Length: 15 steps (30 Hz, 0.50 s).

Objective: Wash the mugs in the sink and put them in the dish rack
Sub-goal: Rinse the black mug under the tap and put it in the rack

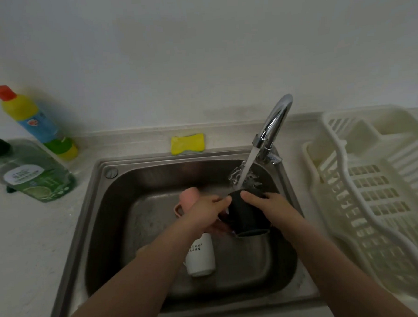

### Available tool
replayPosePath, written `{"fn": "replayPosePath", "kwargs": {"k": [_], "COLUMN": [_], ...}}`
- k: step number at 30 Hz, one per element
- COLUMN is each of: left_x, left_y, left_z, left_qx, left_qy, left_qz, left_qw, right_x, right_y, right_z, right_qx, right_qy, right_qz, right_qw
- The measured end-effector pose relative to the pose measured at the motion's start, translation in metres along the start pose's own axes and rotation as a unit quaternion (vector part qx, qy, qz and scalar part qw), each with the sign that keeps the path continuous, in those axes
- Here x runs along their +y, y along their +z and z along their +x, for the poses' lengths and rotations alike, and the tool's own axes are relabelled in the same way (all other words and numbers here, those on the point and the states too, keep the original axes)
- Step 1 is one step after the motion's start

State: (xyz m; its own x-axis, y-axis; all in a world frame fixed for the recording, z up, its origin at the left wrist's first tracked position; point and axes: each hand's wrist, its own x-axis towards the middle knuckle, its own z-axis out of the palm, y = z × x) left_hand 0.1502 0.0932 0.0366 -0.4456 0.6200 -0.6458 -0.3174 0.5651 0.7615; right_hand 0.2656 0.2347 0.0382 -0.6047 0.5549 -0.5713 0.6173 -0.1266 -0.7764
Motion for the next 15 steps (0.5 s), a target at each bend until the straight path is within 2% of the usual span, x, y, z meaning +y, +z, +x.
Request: {"fn": "replayPosePath", "kwargs": {"k": [3, 6, 8, 10, 12, 15], "left_x": [0.002, -0.001, 0.000, 0.001, -0.002, -0.011], "left_y": [-0.007, -0.015, -0.008, -0.006, -0.014, -0.020], "left_z": [0.006, 0.008, 0.005, 0.002, 0.001, 0.001], "left_qx": [0.060, 0.064, 0.043, 0.058, 0.092, 0.064], "left_qy": [0.039, 0.075, 0.089, 0.090, 0.083, 0.067], "left_qz": [-0.065, -0.043, -0.013, -0.022, -0.055, -0.016], "left_qw": [0.995, 0.994, 0.995, 0.994, 0.991, 0.996], "right_x": [-0.014, -0.012, -0.006, -0.011, -0.014, -0.002], "right_y": [0.014, 0.016, 0.004, 0.007, 0.020, 0.022], "right_z": [0.000, -0.007, -0.008, -0.004, -0.002, -0.005], "right_qx": [0.027, 0.052, 0.037, 0.020, 0.011, 0.003], "right_qy": [-0.066, -0.101, -0.096, -0.086, -0.098, -0.084], "right_qz": [-0.003, -0.049, -0.023, 0.017, -0.007, -0.014], "right_qw": [0.997, 0.992, 0.994, 0.996, 0.995, 0.996]}}
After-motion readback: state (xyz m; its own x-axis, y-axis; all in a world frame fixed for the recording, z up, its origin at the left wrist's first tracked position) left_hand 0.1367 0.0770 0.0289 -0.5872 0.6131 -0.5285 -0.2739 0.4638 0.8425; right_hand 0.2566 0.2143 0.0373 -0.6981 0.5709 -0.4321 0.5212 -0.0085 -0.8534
